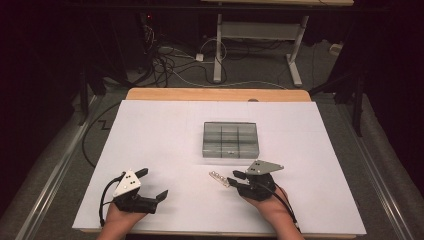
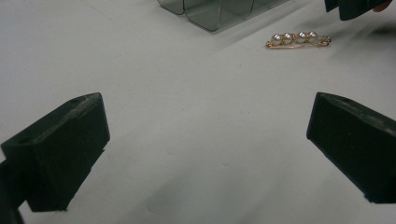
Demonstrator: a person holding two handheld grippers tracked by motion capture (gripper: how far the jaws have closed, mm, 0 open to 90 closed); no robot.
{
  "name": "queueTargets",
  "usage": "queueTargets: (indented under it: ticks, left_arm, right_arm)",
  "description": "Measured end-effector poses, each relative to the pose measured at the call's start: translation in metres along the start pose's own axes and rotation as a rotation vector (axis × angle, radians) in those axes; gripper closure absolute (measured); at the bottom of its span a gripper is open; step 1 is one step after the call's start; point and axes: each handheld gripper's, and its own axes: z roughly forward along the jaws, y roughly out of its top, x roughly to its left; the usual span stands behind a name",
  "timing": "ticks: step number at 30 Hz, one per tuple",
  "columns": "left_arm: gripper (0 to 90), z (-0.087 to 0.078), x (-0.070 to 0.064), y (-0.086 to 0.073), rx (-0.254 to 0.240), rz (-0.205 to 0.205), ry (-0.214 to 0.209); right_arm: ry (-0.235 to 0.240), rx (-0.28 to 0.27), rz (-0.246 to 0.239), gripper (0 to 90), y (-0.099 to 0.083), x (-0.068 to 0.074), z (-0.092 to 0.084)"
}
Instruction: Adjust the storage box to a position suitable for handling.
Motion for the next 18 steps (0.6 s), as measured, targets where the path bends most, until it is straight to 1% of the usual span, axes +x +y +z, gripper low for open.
queueTargets:
  ticks: [7,11,12,14,18]
  left_arm:
    - [0.0,0.000,0.000,0.000,-0.005,0.001,0.001]
    - [0.0,0.000,0.000,0.000,-0.005,0.002,0.001]
    - [0.0,0.000,0.000,0.000,-0.007,0.001,0.002]
    - [0.0,-0.001,-0.001,0.000,-0.009,0.002,0.004]
    - [0.0,-0.001,-0.001,0.000,-0.009,0.002,0.002]
  right_arm:
    - [0.017,0.045,-0.009,71.3,0.009,0.002,0.018]
    - [0.023,0.061,-0.012,71.7,0.012,0.002,0.024]
    - [0.024,0.071,-0.015,73.0,0.014,0.002,0.028]
    - [0.025,0.076,-0.019,73.2,0.015,0.002,0.030]
    - [0.024,0.104,-0.028,76.1,0.016,0.002,0.038]
